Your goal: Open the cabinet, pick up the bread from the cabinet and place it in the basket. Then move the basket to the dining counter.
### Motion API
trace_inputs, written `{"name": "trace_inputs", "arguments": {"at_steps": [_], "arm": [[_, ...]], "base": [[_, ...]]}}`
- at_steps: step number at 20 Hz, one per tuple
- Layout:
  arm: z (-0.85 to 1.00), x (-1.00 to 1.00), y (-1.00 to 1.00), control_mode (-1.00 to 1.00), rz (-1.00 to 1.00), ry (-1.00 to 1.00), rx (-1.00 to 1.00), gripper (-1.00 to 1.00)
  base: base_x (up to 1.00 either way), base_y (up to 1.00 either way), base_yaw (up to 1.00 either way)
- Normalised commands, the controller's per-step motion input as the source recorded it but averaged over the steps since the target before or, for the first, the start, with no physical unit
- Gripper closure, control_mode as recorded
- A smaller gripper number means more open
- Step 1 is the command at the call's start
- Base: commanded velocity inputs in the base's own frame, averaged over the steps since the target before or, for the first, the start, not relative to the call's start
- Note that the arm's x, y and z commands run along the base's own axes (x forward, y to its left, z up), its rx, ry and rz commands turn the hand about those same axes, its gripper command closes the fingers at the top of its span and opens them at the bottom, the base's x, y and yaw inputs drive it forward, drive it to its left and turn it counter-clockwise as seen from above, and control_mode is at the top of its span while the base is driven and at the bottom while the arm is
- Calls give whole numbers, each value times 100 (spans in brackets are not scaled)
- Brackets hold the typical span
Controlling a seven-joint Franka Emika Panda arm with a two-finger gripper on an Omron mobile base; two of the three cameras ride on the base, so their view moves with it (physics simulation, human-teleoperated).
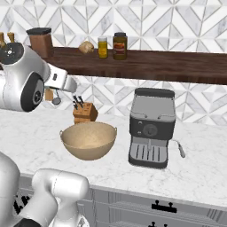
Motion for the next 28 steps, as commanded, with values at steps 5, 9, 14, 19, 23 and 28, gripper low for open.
{"name": "trace_inputs", "arguments": {"at_steps": [5, 9, 14, 19, 23, 28], "arm": [[92, 25, 30, -100, -4, -30, 0, -100], [61, 59, 21, -100, 8, -18, 0, -100], [45, 70, 4, -100, 2, 0, -4, -100], [5, 50, 12, -100, 0, -1, -11, -100], [-7, 53, 2, -100, 0, 0, -1, -100], [-2, 53, 0, -100, 0, 3, 0, -100]], "base": [[0, 0, 0], [0, 0, 0], [0, 0, 0], [0, 0, 0], [0, 0, 0], [0, 0, 0]]}}
